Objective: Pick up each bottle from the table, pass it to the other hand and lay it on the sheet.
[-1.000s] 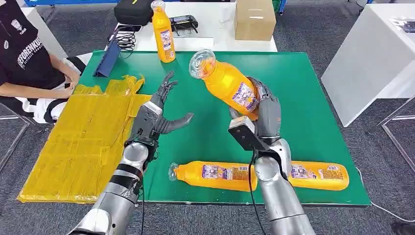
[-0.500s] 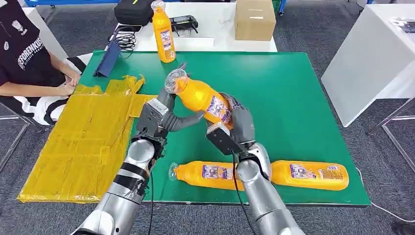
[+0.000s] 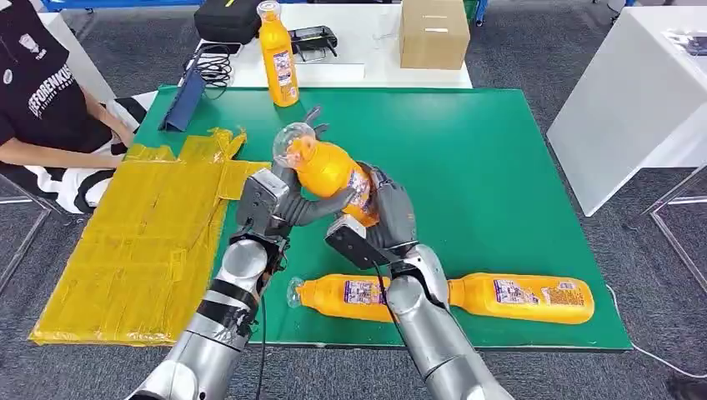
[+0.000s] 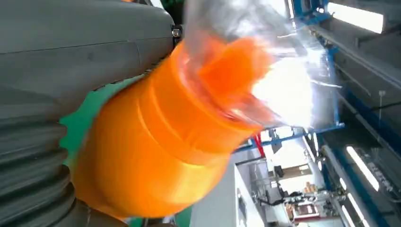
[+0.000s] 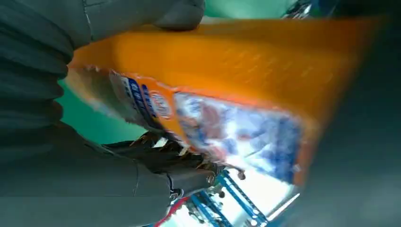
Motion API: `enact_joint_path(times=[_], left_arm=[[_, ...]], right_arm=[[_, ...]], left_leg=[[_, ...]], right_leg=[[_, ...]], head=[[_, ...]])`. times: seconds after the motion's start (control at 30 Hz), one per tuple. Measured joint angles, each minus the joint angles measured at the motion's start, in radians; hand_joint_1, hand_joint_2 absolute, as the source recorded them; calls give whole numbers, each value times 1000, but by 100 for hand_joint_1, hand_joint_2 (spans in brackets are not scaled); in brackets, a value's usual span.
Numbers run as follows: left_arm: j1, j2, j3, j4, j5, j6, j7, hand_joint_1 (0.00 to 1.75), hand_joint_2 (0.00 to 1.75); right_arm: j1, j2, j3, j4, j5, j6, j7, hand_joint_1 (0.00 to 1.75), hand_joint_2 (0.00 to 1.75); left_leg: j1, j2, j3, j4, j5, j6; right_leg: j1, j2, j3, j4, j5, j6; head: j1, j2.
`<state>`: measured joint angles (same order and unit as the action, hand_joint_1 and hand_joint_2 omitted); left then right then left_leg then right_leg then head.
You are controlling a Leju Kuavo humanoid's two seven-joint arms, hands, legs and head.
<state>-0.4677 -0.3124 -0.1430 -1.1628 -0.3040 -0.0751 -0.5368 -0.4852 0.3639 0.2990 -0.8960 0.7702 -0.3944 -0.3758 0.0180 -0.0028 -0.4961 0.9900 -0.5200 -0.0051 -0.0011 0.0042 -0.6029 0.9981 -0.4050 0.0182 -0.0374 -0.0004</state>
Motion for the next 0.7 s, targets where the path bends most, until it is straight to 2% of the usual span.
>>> enact_joint_path(times=[0.27, 0.3, 0.37, 0.47, 0.5, 0.7], left_arm=[[0, -5, -27, 48, -3, 0, 1, 0, 175], [1, -5, -27, 50, -3, 0, 1, 5, 175], [0, -5, -27, 53, -3, 1, 1, 52, 175], [0, -5, -28, 58, -4, 6, 1, 52, 175], [0, -5, -28, 58, -3, 10, 1, 175, 175], [0, -5, -28, 60, -3, 13, 0, 175, 175]], right_arm=[[20, 6, 92, -74, -19, -3, 13, 175, 175], [21, 6, 94, -77, -19, -3, 13, 175, 175], [25, 6, 96, -85, -19, -3, 13, 175, 175], [31, 5, 107, -98, -21, -3, 16, 175, 175], [31, 5, 109, -101, -21, -4, 19, 175, 175], [32, 4, 111, -105, -22, -4, 22, 175, 175]], left_leg=[[0, 0, 0, 0, 0, 0], [0, 0, 0, 0, 0, 0], [0, 0, 0, 0, 0, 0], [0, 0, 0, 0, 0, 0], [0, 0, 0, 0, 0, 0], [0, 0, 0, 0, 0, 0]], right_leg=[[0, 0, 0, 0, 0, 0], [0, 0, 0, 0, 0, 0], [0, 0, 0, 0, 0, 0], [0, 0, 0, 0, 0, 0], [0, 0, 0, 0, 0, 0], [0, 0, 0, 0, 0, 0]], head=[[1, 0], [0, 0], [1, 0], [1, 0], [0, 0], [0, 0]])
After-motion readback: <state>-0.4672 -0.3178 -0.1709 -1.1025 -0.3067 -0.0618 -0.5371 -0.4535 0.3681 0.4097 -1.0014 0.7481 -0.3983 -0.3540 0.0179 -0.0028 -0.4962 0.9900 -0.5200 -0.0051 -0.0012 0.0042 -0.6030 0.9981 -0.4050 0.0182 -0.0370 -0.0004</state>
